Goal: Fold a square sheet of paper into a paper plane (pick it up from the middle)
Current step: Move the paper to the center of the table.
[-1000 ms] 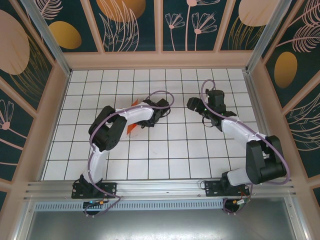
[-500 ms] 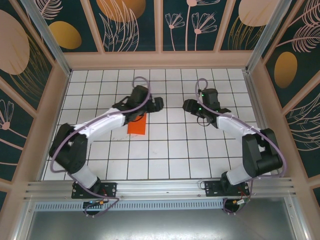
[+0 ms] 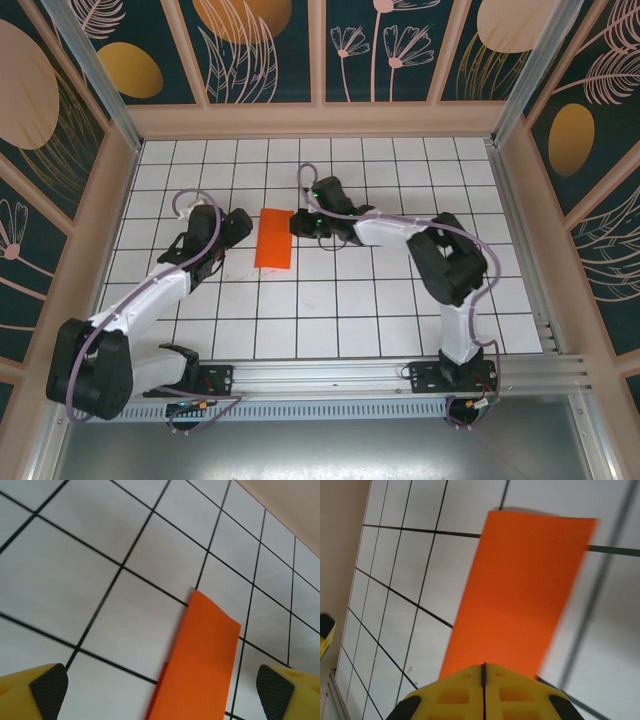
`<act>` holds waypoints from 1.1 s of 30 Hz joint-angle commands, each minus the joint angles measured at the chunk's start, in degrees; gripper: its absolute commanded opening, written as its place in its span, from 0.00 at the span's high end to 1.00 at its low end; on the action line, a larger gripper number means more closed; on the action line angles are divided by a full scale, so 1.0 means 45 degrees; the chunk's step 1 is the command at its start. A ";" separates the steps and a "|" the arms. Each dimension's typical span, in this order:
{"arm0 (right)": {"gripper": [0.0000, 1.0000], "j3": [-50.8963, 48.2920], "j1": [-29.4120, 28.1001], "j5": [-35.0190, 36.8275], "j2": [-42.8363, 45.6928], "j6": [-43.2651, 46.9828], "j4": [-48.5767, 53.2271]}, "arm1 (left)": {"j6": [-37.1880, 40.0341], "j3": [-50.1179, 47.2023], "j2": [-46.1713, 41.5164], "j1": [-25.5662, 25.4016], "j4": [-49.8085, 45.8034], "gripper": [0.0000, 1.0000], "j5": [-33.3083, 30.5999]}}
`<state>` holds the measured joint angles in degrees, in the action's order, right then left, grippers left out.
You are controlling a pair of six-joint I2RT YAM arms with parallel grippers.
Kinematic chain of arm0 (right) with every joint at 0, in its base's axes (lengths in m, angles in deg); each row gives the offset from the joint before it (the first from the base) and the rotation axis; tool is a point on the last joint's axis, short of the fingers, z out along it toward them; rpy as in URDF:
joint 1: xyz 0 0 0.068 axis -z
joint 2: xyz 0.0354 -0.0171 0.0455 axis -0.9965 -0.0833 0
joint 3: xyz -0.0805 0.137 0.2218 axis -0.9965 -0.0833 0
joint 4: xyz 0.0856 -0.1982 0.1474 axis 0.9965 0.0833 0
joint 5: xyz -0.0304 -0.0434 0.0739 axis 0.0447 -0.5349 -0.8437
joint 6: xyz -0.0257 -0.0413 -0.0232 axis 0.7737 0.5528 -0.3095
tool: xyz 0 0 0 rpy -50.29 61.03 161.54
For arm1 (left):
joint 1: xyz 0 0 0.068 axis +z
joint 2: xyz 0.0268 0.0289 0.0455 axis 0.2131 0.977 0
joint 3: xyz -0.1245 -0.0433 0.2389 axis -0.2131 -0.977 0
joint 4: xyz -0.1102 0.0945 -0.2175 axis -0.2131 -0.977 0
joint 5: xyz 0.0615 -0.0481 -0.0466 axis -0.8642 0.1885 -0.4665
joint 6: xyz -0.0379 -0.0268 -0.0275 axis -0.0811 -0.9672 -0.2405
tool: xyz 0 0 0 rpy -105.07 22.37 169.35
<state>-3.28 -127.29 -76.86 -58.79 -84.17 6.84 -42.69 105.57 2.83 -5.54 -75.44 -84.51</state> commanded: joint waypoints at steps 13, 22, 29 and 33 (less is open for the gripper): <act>0.88 0.4793 -0.0604 0.0080 -0.4169 0.0756 0.4366 | -0.0661 -0.0801 -0.1098 0.0271 -0.0239 0.02 -0.0224; 0.87 0.2609 -0.0372 0.1493 -0.2726 0.4015 0.6334 | 0.0332 -0.0563 -0.0264 0.0262 0.0688 0.02 0.2017; 0.82 -0.0398 -0.0149 0.0892 0.0195 0.5450 0.5521 | 0.0556 -0.0594 0.0872 0.0217 0.2379 0.11 0.4794; 0.66 -0.1151 0.0299 0.0495 0.2016 0.3757 0.4309 | 0.0152 -0.0483 0.1599 -0.0028 0.3251 0.23 0.5663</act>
<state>-6.10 -127.48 -73.97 -56.37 -64.52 28.33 -41.67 102.07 8.47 -5.02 -66.43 -64.81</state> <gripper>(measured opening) 0.299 0.783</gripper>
